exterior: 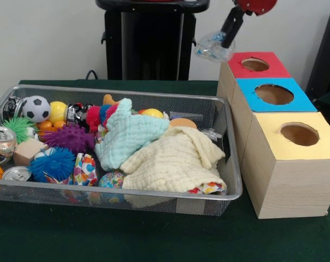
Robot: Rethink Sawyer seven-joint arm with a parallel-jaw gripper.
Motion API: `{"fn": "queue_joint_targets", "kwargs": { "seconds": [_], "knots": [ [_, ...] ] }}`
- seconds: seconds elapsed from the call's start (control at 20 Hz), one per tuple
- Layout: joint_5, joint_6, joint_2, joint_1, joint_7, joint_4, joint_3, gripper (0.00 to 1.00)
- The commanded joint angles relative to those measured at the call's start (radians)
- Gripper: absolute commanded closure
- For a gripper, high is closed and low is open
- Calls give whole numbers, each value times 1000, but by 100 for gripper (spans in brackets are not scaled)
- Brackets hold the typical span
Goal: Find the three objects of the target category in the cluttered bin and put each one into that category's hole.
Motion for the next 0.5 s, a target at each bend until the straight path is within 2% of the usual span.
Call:
{"fn": "queue_joint_targets", "kwargs": {
  "seconds": [0.05,0.1,0.2,0.35,0.4,0.5],
  "knots": [
    [-49,159,106,-15,310,-120,-74,100],
    [-69,159,26,28,282,-25,-106,100],
    [-64,157,-8,22,259,4,-112,100],
    [-49,100,-32,9,208,50,-83,100],
    [-36,53,-56,-6,172,93,-53,100],
    [-8,11,-40,-7,183,106,-12,100]
  ]
}}
